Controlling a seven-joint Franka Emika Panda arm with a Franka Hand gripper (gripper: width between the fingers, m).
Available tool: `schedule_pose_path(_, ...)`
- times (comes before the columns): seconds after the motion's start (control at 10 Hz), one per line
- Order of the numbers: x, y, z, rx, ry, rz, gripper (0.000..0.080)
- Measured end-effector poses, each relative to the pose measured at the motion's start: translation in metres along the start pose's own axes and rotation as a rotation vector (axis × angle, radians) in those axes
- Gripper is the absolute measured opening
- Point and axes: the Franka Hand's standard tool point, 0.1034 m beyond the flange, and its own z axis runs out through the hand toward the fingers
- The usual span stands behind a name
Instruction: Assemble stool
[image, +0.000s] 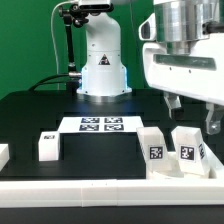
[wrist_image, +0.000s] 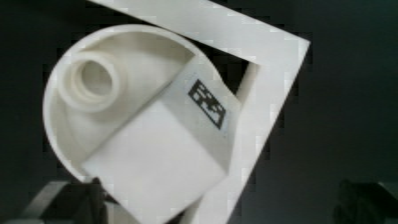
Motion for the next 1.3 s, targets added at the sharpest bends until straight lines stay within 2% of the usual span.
schedule_pose_path(0.2,0.0012,-0.0052,-0.0048,0.0,0.022,-0.234,0.0649)
schedule_pose_path(0.6,0.0027,-0.0047,-0.0046,-0.004,0.025,-0.512,0.0649)
schedule_pose_path(1.1,0.0054,-0.004,-0.0024,-0.014,0.042,-1.187,0.0649)
schedule_pose_path(1.3,0.0079,-0.0029,-0.002,-0.021,0.042,-1.297,0.0649)
